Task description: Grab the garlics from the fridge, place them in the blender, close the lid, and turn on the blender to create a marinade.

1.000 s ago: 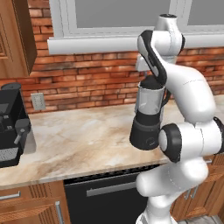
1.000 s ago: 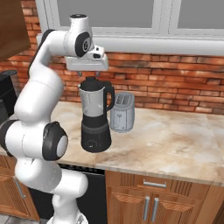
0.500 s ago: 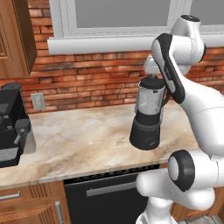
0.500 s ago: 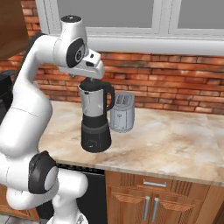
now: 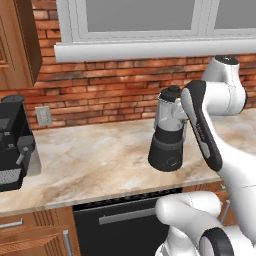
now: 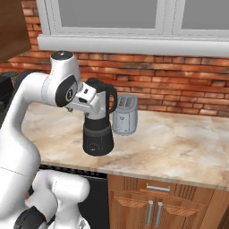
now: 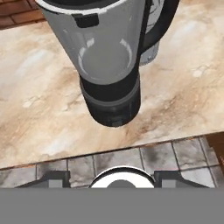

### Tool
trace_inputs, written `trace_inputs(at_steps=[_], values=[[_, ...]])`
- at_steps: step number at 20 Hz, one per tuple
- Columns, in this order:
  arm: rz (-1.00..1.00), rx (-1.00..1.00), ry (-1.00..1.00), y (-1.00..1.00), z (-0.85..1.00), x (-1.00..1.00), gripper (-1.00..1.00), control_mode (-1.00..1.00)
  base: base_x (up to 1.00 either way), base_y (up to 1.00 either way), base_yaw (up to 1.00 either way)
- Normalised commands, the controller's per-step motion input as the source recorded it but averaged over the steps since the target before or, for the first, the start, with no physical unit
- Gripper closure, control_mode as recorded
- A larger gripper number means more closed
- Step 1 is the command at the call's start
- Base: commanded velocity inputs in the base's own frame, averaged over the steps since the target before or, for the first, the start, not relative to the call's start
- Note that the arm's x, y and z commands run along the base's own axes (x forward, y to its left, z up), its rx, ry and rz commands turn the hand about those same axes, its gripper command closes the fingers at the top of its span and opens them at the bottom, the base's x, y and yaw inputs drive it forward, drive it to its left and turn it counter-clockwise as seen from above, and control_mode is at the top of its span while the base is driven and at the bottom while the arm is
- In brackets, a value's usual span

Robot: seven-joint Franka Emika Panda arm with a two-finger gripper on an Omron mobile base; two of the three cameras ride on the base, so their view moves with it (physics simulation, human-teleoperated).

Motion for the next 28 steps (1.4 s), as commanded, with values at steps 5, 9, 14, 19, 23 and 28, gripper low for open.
trace_inputs(at_steps=[5, 9, 14, 19, 23, 28], values=[[-0.04, 0.00, -0.02, 0.00, -0.72, 0.02, 1.00, -1.00, 0.00, 0.00, 0.00], [0.00, -0.02, -0.01, 0.00, -0.80, 0.02, 1.00, -1.00, 0.00, 0.00, 0.00], [0.00, 0.00, -0.03, 0.00, -0.24, 0.02, 1.00, -1.00, 0.00, 0.00, 0.00], [0.00, 0.00, 0.00, 0.00, 0.00, 0.00, 1.00, -1.00, 0.00, 0.00, 0.00], [0.00, 0.00, 0.00, 0.00, 0.00, 0.00, 1.00, -1.00, 0.00, 0.00, 0.00], [0.00, 0.00, -0.05, 0.00, -0.09, 0.00, 1.00, -1.00, 0.00, 0.00, 0.00]])
